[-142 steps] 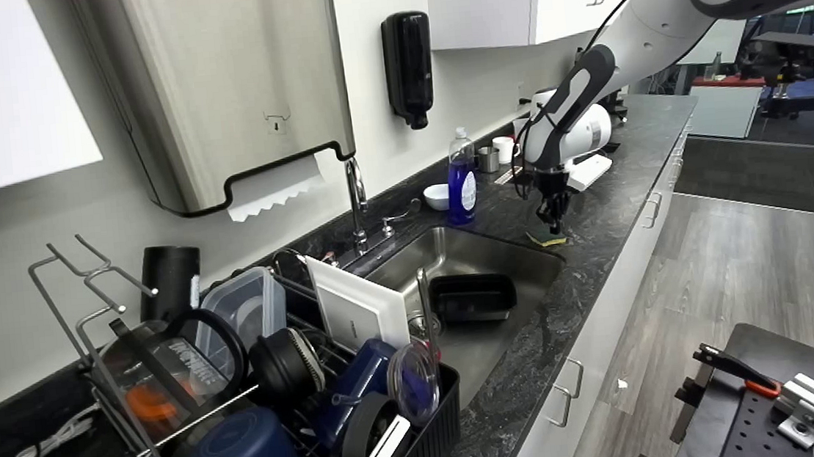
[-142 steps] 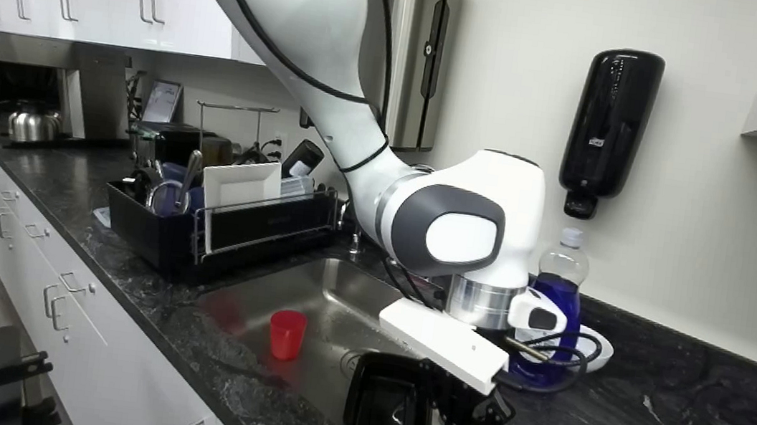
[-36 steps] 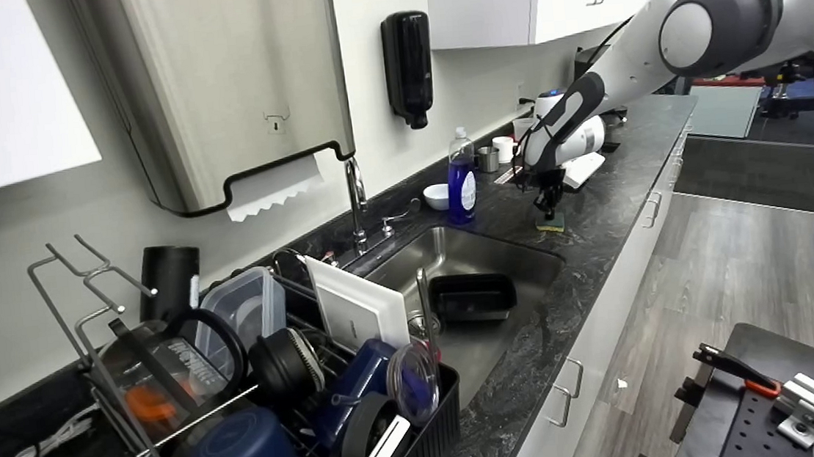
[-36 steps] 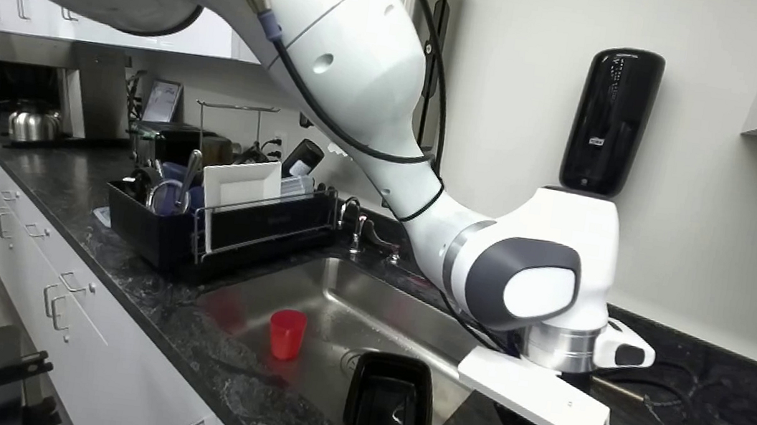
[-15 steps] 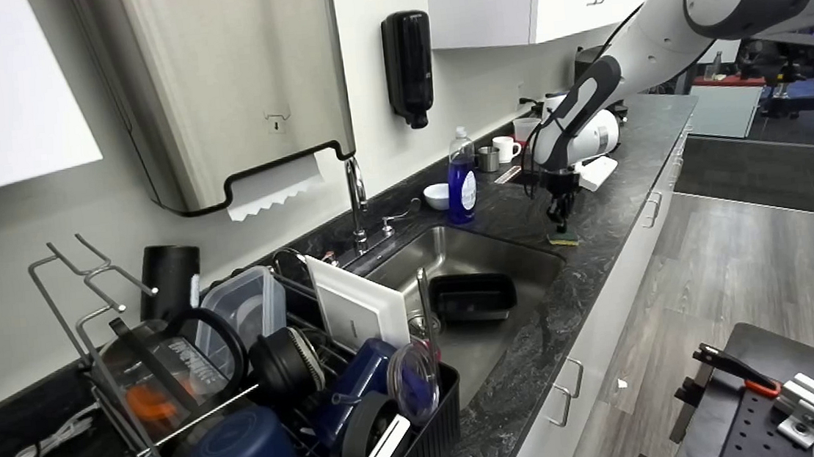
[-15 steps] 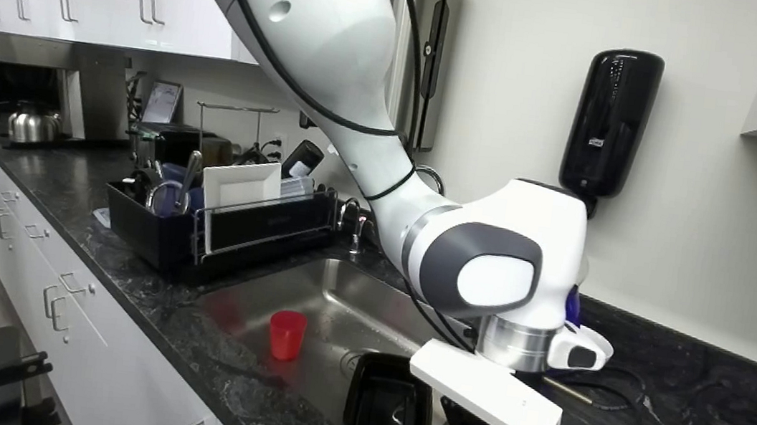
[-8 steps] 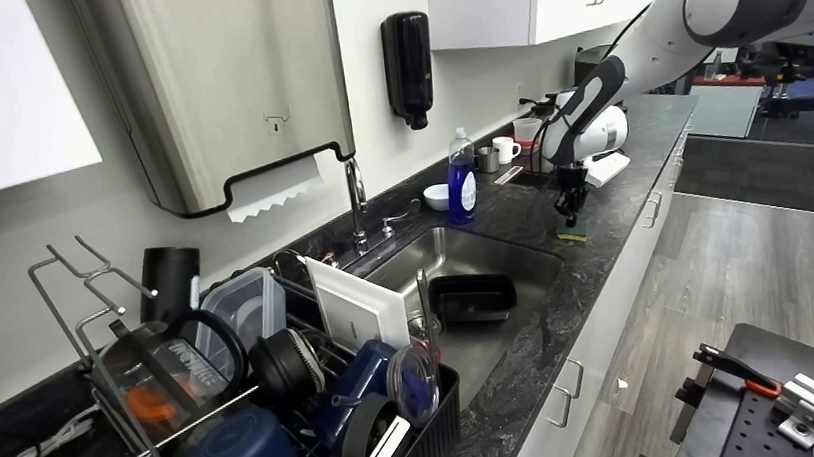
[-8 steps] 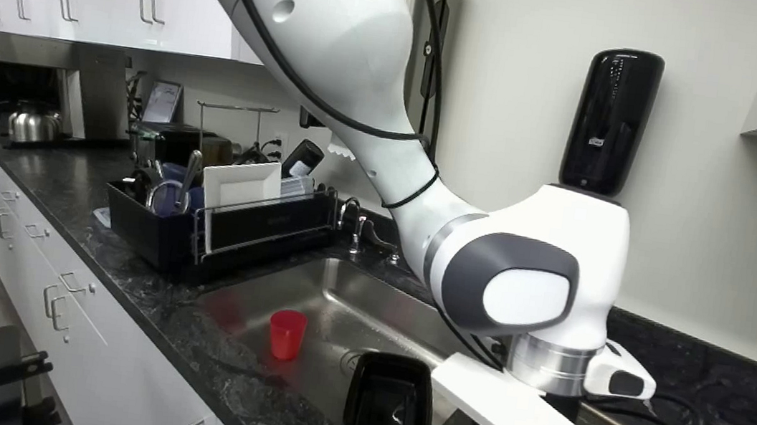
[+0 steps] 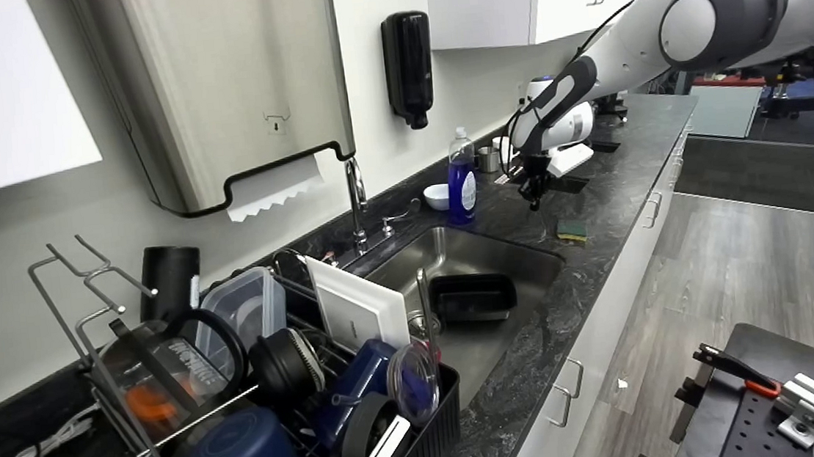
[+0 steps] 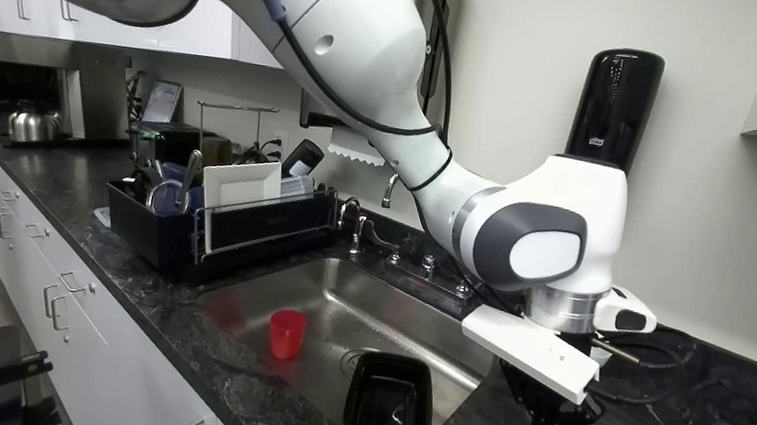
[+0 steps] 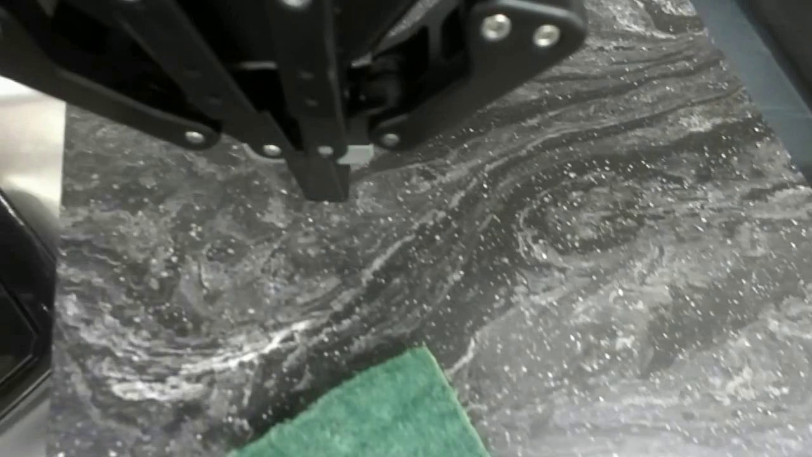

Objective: Scrub the counter using the sponge

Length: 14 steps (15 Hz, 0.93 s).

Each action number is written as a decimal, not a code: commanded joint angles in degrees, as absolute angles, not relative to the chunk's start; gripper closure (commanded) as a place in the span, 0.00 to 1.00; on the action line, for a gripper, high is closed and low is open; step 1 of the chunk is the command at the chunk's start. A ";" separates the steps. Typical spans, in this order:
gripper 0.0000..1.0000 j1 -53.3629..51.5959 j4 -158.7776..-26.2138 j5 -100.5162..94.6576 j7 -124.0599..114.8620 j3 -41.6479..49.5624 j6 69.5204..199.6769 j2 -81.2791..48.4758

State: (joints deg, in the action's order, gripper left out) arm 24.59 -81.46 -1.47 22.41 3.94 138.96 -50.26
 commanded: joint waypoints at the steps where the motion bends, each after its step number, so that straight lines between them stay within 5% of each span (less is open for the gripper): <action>1: 1.00 23.55 -81.53 -1.36 23.14 3.39 135.30 -48.75; 2: 1.00 23.36 -82.52 -1.09 23.28 3.10 133.63 -47.59; 3: 0.74 23.16 -84.24 -1.17 23.68 3.09 132.41 -45.86; 5: 0.67 23.09 -86.75 -1.00 24.44 3.06 130.40 -42.93; 14: 0.04 22.23 -98.61 -0.95 26.57 3.80 127.49 -31.25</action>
State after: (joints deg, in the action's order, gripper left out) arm 22.83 -93.65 -1.47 24.95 3.37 127.20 -34.86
